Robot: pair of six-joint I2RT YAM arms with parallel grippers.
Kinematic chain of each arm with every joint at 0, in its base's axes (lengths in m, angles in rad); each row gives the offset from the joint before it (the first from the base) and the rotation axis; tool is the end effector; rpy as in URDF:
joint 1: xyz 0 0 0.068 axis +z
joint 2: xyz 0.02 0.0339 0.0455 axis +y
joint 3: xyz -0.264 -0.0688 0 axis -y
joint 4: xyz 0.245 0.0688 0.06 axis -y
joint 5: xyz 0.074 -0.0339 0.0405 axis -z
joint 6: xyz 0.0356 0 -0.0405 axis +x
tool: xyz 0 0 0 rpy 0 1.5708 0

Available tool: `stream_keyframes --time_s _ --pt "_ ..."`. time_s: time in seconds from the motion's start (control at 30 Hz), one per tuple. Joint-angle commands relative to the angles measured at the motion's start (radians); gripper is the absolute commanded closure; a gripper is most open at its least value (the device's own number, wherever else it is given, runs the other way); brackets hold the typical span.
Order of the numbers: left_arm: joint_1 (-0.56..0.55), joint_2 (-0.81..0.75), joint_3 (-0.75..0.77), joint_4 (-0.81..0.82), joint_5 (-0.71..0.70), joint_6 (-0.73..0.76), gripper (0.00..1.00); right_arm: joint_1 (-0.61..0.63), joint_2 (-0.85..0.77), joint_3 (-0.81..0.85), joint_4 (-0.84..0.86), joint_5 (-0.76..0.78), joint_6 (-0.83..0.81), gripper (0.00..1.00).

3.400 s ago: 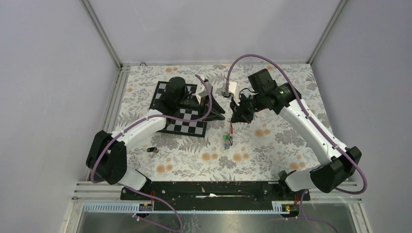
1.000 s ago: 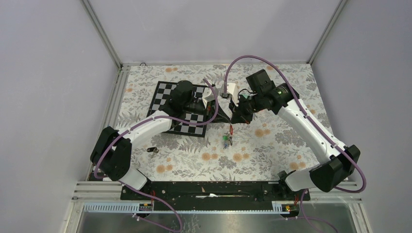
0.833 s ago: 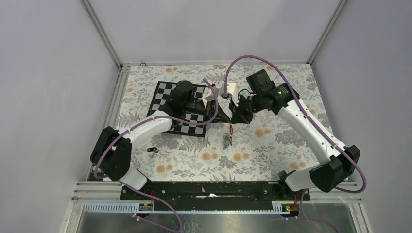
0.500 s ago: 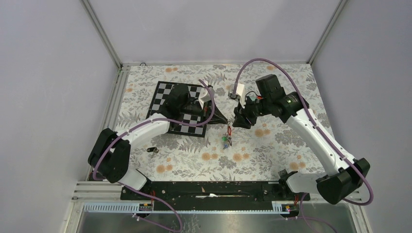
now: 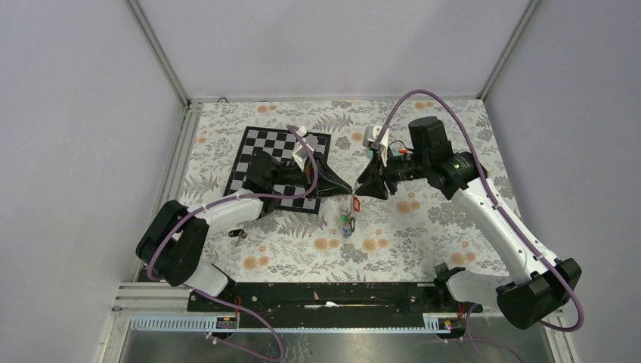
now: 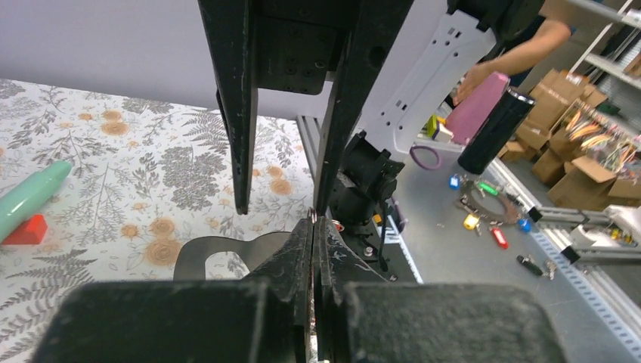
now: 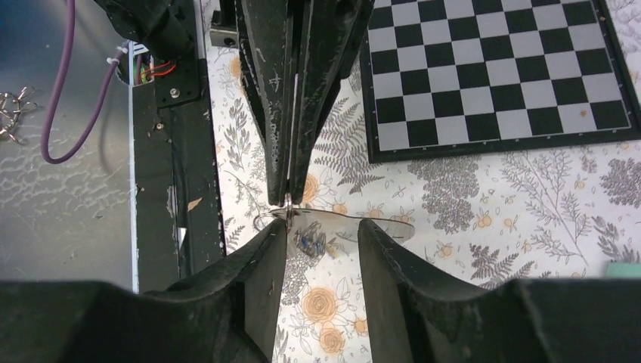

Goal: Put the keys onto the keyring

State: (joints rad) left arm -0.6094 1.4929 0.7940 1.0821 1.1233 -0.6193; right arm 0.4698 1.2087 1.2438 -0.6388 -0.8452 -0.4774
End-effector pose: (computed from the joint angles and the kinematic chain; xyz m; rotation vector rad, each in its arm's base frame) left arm 0.2346 -0.2029 0.2984 1.1100 1.2027 -1.6378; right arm 0.2105 0.1367 0.3735 -1.3451 1.5792 0.9039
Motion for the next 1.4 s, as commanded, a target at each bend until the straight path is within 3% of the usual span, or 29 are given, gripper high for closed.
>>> stream_keyframes --time_s 0.0,0.73,1.0,1.27,1.37 --pt "0.000 -0.022 -0.036 0.284 -0.083 -0.162 1.00 -0.014 -0.029 -0.012 0.075 -0.077 0.020 0.54" --pt "-0.010 -0.023 -0.103 0.367 -0.177 -0.204 1.00 -0.036 -0.006 -0.069 0.179 -0.211 0.112 0.63" --pt "-0.011 -0.019 -0.100 0.368 -0.179 -0.204 1.00 -0.036 0.008 -0.088 0.226 -0.248 0.151 0.76" --pt "-0.010 -0.020 -0.107 0.359 -0.176 -0.184 1.00 -0.036 0.003 -0.072 0.191 -0.231 0.117 1.00" --pt "-0.009 -0.026 -0.106 0.342 -0.163 -0.161 1.00 -0.036 -0.001 -0.045 0.127 -0.187 0.064 1.00"
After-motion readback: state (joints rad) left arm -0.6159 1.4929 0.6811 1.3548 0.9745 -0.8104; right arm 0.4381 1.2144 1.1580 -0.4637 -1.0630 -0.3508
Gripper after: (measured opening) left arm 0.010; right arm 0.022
